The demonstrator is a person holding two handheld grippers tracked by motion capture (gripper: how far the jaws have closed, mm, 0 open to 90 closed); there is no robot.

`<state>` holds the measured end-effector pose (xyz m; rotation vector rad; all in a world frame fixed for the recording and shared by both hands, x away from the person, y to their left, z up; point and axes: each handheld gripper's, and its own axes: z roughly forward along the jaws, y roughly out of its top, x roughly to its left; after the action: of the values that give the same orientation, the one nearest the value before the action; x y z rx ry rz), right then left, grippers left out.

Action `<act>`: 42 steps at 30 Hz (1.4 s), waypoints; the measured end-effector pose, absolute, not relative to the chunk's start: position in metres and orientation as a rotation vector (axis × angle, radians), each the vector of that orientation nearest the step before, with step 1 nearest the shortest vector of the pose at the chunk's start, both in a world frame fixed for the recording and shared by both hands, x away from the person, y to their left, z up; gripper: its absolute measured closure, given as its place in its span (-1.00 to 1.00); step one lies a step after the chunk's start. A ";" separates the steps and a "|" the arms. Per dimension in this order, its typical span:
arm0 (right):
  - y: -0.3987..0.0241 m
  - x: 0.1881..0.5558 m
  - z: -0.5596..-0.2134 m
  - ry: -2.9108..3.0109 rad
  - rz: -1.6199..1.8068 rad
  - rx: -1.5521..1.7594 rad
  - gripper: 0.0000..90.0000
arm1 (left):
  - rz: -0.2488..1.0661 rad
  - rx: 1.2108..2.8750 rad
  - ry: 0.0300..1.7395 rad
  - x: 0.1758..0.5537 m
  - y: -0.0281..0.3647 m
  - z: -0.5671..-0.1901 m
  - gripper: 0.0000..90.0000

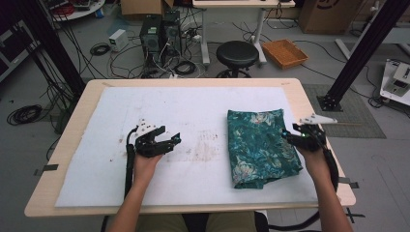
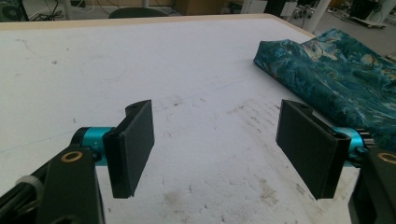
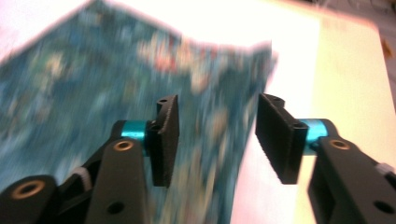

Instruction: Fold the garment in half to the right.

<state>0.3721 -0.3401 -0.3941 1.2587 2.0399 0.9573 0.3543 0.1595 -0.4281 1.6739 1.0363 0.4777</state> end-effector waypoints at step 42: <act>-0.278 0.346 -0.420 2.457 1.272 1.072 0.12 | 0.478 1.682 1.059 0.347 0.164 -0.426 -0.38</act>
<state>0.3460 -0.2776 -0.4201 1.0722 2.4567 1.2718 0.3472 0.1639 -0.4259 1.6825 1.0594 0.4781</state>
